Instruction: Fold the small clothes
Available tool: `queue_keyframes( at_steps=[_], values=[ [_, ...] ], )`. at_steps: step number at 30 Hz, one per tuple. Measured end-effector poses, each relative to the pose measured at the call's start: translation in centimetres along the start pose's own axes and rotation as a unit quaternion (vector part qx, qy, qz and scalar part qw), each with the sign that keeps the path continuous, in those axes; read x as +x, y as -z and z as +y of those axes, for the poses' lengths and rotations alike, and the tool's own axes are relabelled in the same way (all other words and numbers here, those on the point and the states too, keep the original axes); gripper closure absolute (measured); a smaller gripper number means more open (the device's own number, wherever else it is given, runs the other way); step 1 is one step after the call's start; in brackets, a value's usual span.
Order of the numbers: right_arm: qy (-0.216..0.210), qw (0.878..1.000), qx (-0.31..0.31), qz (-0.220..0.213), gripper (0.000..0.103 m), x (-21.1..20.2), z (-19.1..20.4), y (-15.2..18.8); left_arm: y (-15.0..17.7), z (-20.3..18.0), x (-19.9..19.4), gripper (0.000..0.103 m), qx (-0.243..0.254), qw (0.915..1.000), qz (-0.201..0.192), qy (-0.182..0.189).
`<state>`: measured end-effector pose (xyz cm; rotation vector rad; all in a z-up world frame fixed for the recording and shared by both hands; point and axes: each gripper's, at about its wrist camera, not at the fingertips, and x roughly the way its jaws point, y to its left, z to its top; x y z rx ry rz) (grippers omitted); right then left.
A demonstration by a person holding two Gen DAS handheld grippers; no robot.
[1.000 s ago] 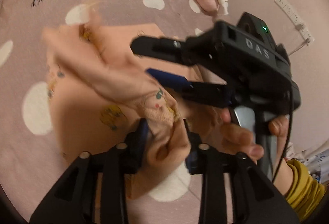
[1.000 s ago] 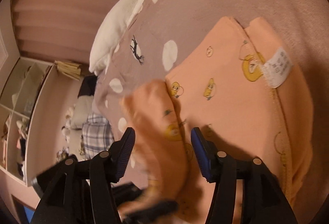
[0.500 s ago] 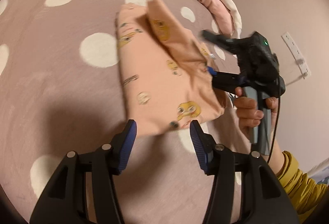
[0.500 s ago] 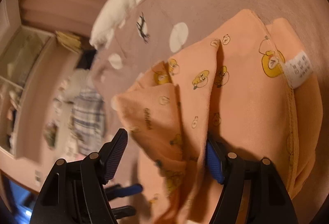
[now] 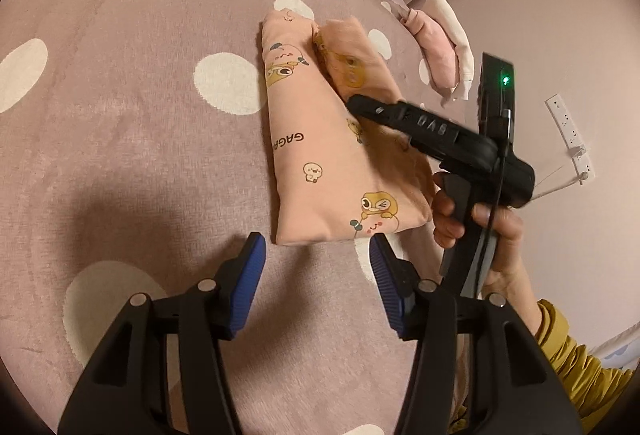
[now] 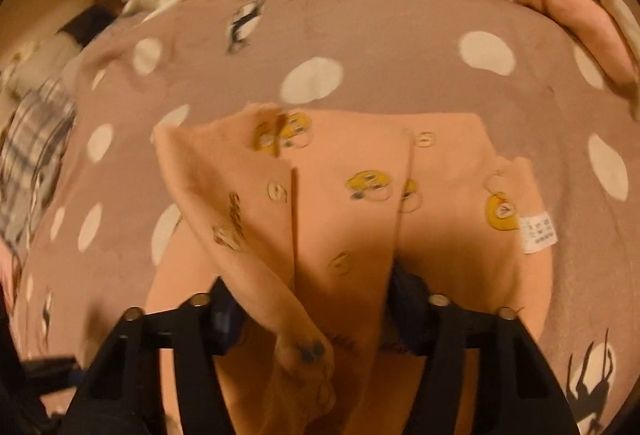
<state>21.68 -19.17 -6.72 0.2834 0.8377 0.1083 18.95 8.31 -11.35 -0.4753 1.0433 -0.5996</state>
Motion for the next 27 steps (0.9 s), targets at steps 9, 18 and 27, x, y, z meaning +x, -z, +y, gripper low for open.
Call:
queue_keyframes(
  at_steps=[9, 18, 27],
  values=[
    [-0.236, 0.947, 0.217, 0.017, 0.057, 1.4, -7.9, -0.5, 0.4, 0.6, -0.1, 0.046, -0.012, 0.9999, -0.001, -0.004],
    [-0.105, 0.988, 0.108, 0.020, 0.094, 1.7, -4.0, -1.6, 0.4, 0.2, -0.8, 0.046, -0.008, 0.9999, -0.001, -0.011],
    [-0.064, 0.995, 0.051, -0.059, 0.095, -4.6, -5.0, -4.0, 0.0, -0.8, -0.9, 0.046, 0.006, 1.0000, -0.005, -0.006]
  ],
)
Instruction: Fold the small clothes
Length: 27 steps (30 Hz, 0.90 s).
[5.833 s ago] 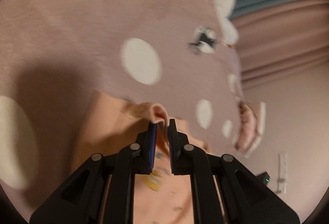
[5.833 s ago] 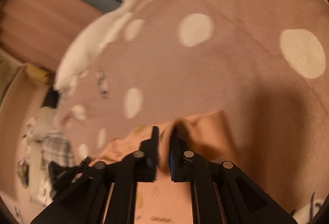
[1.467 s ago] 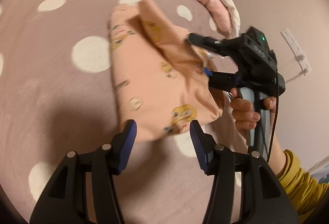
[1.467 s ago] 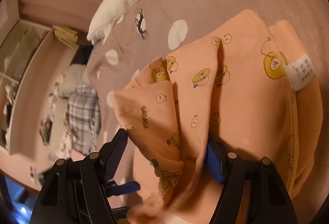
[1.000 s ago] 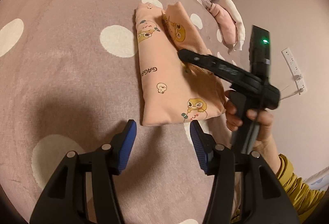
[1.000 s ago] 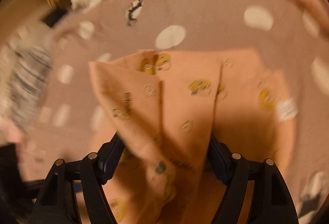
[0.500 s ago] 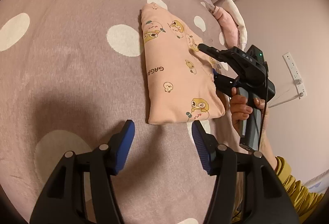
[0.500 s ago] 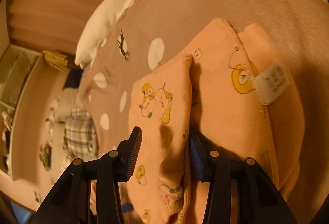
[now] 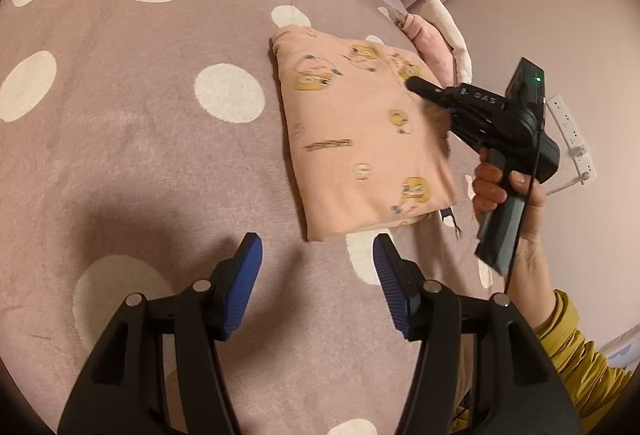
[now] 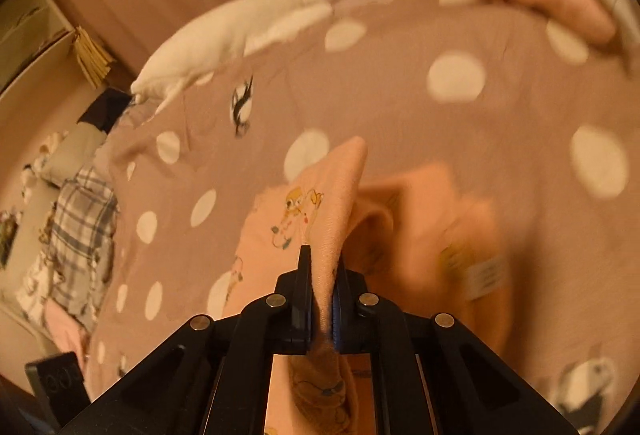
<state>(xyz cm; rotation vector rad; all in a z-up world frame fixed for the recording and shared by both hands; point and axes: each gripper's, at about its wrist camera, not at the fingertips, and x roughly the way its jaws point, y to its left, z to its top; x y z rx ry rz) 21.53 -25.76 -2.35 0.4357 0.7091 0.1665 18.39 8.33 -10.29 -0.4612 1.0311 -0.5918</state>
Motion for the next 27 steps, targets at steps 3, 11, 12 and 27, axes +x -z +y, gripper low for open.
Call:
queue_keyframes(
  at_steps=[3, 11, 12, 27],
  values=[
    [0.023, 1.000, 0.015, 0.000, 0.095, -0.3, -2.0, 0.0, -0.1, -0.2, 0.7, 0.046, 0.000, 1.0000, 0.004, 0.004],
    [0.021, 0.998, 0.055, 0.033, 0.093, 1.8, -5.1, 1.3, -1.6, -2.0, 2.6, 0.046, 0.019, 0.9997, 0.015, 0.000],
    [0.020, 0.998, 0.058, 0.026, 0.091, 1.4, -5.2, 1.4, -2.0, -2.4, 2.9, 0.046, 0.024, 0.9996, 0.014, -0.001],
    [0.012, 0.988, -0.154, 0.011, 0.083, -3.0, 1.3, 8.6, -8.0, -6.2, 10.0, 0.076, 0.075, 0.9969, -0.003, -0.023]
  ],
)
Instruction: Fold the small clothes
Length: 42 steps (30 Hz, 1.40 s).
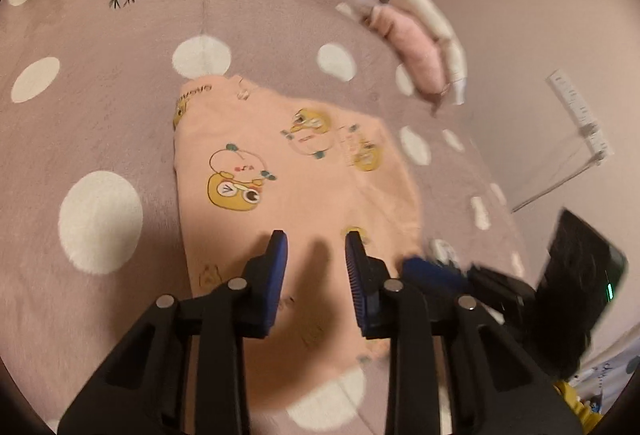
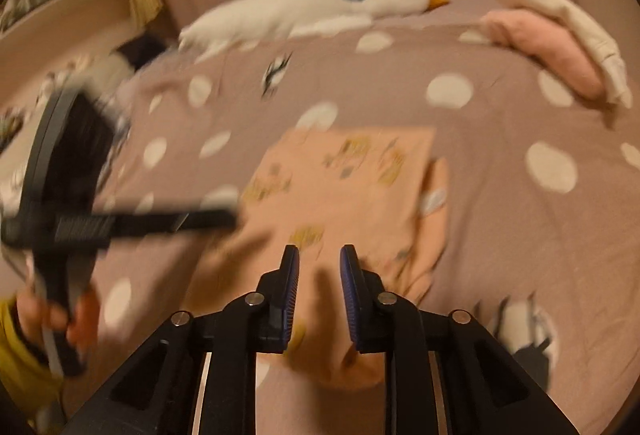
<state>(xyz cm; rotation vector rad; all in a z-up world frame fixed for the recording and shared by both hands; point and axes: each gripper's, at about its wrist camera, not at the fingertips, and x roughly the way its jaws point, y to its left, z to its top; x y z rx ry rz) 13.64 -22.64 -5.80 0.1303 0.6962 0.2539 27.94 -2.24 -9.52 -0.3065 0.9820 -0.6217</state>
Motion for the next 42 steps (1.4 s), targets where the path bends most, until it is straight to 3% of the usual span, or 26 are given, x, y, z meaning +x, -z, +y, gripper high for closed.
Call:
queue_keyframes(
  at_steps=[4, 7, 15, 17, 19, 25, 30, 36, 39, 42],
  values=[
    [0.016, 0.999, -0.001, 0.039, 0.088, 2.4, -0.5, 1.3, 0.3, 1.6, 2.8, 0.089, -0.008, 0.9991, 0.034, -0.025],
    [0.004, 0.999, 0.003, 0.040, 0.088, 2.3, -0.6, 1.6, -0.2, 2.2, 2.3, 0.089, -0.017, 0.9993, 0.029, -0.015],
    [-0.014, 0.999, 0.022, 0.028, 0.088, 1.9, -0.9, 2.1, -5.3, 2.1, 3.1, 0.084, -0.016, 0.9988, -0.009, -0.046],
    [-0.019, 0.999, 0.025, 0.026, 0.088, 2.0, -0.9, 2.3, -6.7, 3.1, 5.2, 0.084, -0.024, 0.9974, 0.005, -0.067],
    [-0.026, 0.999, 0.030, 0.025, 0.088, 2.0, -1.2, 2.6, -6.9, 4.4, 7.1, 0.091, -0.044, 0.9960, 0.029, -0.071],
    [-0.035, 0.998, 0.045, 0.024, 0.091, 1.3, -1.4, 2.8, -7.3, 4.7, 6.2, 0.090, -0.053, 0.9964, 0.012, -0.065],
    [-0.056, 0.997, 0.043, -0.019, 0.090, -0.5, -1.7, 1.1, -4.9, 2.7, 2.9, 0.083, -0.004, 0.9986, -0.002, -0.052],
    [0.000, 0.998, 0.054, -0.044, 0.090, 0.5, -2.5, -3.7, -0.4, -0.1, 1.2, 0.083, 0.058, 0.9974, 0.002, -0.043],
    [0.021, 0.997, 0.064, -0.035, 0.090, 2.1, -2.9, -5.4, 1.8, -1.0, 1.6, 0.083, 0.082, 0.9947, 0.014, -0.061],
    [0.070, 0.994, 0.084, 0.012, 0.090, 4.8, -3.8, -5.9, 2.4, -1.3, 1.5, 0.083, 0.092, 0.9932, 0.013, -0.070]
  ],
)
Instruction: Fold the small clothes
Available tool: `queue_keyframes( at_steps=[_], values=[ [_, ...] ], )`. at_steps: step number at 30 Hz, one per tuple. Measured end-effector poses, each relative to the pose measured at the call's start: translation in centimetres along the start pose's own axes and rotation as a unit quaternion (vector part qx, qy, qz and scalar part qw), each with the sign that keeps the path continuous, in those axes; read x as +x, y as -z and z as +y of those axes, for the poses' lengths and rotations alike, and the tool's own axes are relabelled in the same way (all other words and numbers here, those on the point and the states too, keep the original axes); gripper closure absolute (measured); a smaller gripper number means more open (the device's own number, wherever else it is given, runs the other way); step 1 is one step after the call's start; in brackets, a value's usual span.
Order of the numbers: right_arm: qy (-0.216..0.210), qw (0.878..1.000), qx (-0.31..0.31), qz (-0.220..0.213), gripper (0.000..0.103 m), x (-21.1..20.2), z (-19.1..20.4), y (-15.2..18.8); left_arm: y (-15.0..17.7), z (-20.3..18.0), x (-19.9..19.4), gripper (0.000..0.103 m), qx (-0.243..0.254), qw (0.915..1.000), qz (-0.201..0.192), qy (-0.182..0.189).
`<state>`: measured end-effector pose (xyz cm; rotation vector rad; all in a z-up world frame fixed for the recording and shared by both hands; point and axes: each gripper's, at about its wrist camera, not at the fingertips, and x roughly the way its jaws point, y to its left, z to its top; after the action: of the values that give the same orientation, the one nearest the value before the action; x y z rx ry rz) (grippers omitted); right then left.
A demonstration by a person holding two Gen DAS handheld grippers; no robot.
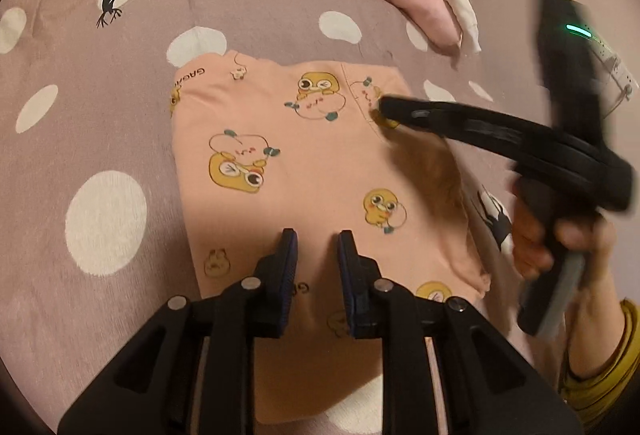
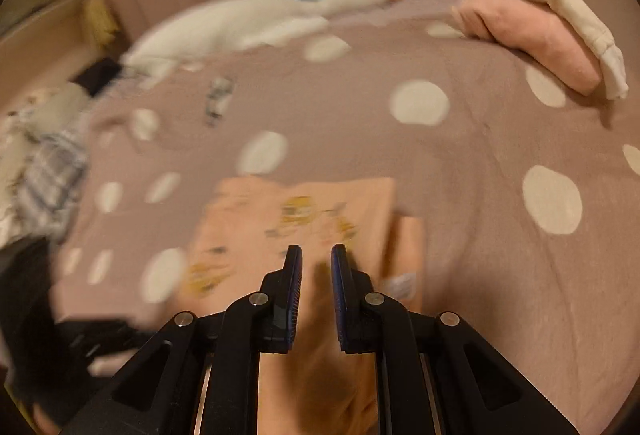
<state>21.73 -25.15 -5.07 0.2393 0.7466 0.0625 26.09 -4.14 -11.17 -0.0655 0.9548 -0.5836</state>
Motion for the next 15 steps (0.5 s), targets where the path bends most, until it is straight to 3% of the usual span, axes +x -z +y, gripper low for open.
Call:
queue_keyframes(
  at_steps=[3, 9, 15],
  values=[
    [0.012, 0.999, 0.026, 0.033, 0.090, 2.0, -1.0, 0.2, 0.3, 0.1, -0.3, 0.083, -0.003, 1.0000, 0.004, -0.001],
    [0.024, 0.999, 0.024, 0.019, 0.090, 0.4, -0.6, 0.9, 0.6, 0.0, -0.4, 0.083, -0.003, 1.0000, 0.007, -0.005],
    [-0.015, 1.000, -0.015, -0.012, 0.090, -2.9, 1.1, 2.0, 0.8, -0.3, -0.4, 0.083, 0.002, 0.9999, 0.012, -0.008]
  ],
)
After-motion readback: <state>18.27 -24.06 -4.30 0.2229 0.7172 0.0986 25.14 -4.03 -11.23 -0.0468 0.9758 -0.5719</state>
